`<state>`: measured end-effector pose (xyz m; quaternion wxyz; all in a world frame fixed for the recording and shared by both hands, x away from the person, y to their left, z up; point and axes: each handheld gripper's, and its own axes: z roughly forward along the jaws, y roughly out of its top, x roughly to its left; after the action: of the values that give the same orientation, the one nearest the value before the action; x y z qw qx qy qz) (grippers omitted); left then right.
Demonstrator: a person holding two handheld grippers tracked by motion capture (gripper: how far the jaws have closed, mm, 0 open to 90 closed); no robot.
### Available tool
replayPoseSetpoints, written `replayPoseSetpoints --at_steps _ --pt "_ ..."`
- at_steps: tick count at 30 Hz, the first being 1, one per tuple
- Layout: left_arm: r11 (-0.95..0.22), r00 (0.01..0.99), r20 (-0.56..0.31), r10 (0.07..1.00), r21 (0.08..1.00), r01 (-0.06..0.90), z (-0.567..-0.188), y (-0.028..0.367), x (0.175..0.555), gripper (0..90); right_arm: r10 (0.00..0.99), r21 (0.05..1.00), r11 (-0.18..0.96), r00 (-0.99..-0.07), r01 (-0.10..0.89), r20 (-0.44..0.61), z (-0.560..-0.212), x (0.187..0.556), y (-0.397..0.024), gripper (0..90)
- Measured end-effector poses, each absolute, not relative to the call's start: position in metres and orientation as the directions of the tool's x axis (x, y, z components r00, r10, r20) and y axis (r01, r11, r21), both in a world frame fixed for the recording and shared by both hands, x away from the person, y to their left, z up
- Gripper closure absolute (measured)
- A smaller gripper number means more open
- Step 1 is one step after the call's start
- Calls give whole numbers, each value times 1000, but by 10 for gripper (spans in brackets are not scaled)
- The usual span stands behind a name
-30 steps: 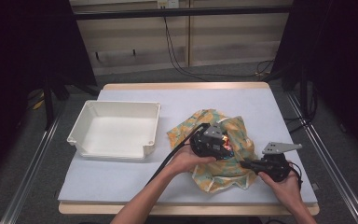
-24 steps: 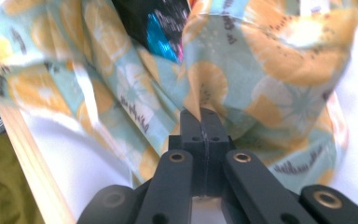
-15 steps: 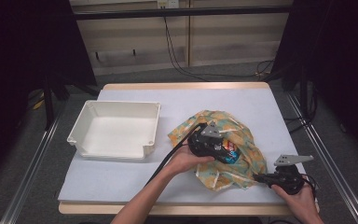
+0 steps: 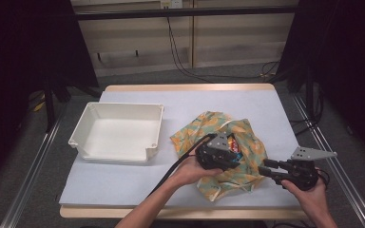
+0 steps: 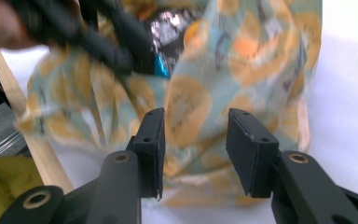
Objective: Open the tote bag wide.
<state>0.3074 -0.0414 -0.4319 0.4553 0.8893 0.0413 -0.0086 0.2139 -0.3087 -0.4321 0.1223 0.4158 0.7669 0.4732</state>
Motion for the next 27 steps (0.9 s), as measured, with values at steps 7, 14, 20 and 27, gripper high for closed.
replayPoseSetpoints --at_steps 7,14,20,27 --pt "-597 995 -75 67 796 100 -448 -50 300 570 755 849 197 -629 489 187 -418 238 -297 490" --pt "-598 993 -85 86 792 120 -457 -57 295 532 757 830 232 -630 507 174 -427 279 -273 377" --pt "-623 996 -66 65 777 93 -465 -58 290 783 796 796 297 -597 527 98 -439 289 -262 487" --pt "-634 996 -85 40 768 91 -471 -57 287 822 833 774 280 -544 568 98 -452 284 -281 857"
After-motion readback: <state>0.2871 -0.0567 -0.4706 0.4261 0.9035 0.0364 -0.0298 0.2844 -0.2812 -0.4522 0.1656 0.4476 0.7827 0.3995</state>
